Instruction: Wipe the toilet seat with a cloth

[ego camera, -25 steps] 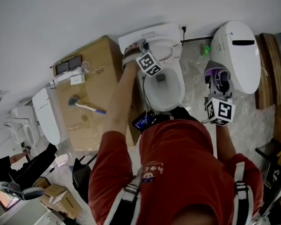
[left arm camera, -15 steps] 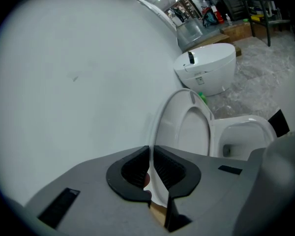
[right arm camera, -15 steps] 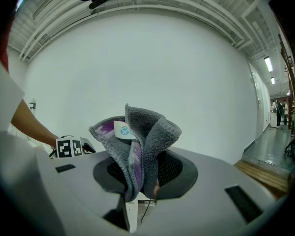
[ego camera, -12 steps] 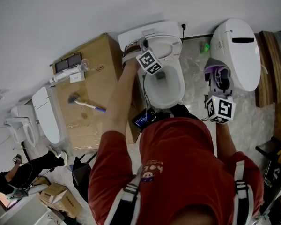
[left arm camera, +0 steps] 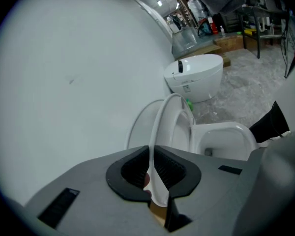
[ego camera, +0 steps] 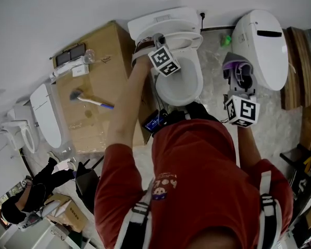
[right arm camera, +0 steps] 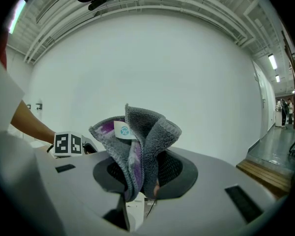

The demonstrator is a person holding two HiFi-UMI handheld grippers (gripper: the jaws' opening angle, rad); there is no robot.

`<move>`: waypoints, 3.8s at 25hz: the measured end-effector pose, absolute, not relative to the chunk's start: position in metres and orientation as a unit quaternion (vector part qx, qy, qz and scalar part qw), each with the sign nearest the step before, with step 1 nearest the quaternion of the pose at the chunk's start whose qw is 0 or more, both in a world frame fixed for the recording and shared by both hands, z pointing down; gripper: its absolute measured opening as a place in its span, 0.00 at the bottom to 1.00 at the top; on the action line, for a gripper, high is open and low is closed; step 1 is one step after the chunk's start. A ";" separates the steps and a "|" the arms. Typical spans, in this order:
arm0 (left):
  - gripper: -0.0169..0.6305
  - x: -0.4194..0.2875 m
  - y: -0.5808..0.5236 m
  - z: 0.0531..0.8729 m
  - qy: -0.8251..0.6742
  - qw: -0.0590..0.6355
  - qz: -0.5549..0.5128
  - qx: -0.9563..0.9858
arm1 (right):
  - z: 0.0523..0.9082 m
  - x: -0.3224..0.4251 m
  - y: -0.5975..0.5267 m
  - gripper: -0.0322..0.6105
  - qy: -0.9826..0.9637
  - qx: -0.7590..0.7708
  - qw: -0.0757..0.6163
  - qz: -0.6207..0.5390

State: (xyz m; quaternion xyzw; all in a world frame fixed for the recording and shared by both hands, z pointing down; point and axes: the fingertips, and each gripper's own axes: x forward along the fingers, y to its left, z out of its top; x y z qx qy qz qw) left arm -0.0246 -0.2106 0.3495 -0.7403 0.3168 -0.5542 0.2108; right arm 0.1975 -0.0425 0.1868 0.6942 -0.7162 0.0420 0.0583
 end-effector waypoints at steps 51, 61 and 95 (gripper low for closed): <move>0.24 -0.011 0.156 0.660 -0.065 -0.136 -0.608 -0.779 | 0.478 0.124 0.036 0.20 -0.752 0.609 0.188 0.166; 0.15 -0.012 0.158 0.737 -0.041 -0.152 -0.616 -0.771 | 0.528 0.115 0.034 0.20 -0.749 0.610 0.180 0.186; 0.05 -0.054 0.038 0.584 0.470 -0.088 -0.213 -0.852 | 0.630 0.101 -0.078 0.20 -0.795 0.479 0.370 0.039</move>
